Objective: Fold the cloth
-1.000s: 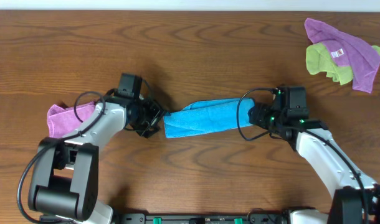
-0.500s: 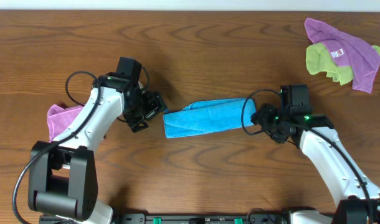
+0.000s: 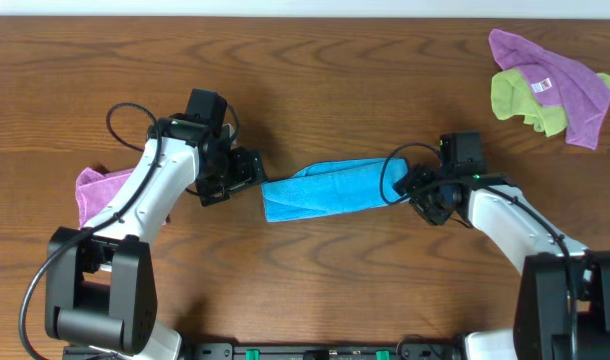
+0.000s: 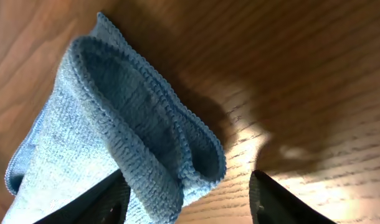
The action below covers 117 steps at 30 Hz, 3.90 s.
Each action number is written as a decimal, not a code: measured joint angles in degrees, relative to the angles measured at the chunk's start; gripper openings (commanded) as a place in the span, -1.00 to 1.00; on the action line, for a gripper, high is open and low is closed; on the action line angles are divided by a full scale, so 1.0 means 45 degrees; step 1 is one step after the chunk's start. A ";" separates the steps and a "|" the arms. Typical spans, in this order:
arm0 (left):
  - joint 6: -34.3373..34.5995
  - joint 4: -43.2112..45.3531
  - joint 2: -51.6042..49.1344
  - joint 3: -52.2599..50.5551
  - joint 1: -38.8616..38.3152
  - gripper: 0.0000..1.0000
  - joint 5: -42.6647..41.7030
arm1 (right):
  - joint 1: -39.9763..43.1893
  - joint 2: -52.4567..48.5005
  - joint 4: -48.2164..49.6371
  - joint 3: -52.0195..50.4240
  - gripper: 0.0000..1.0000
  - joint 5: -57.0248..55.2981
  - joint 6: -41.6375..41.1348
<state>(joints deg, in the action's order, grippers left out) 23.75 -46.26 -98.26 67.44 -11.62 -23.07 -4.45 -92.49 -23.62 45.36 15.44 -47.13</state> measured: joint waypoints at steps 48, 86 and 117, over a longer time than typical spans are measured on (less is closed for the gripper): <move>0.1642 0.2390 0.0000 0.0005 -0.2346 -0.88 -0.0384 | -0.0078 -0.1015 0.1030 0.0102 -0.97 0.0238 0.0097; 0.2113 0.2429 -0.2977 0.0291 -0.2924 -0.88 0.0447 | -0.1447 0.1030 0.0986 0.0097 -0.97 0.0301 0.1253; 0.1870 0.1302 -0.3152 0.1404 -0.2929 -0.88 0.0748 | -0.4065 0.1389 0.1059 0.1064 -0.97 0.0364 0.1258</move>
<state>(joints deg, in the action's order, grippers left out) 32.16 -40.40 -112.44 73.76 -24.80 -19.70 -22.74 -86.24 -18.85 50.15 17.08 -41.47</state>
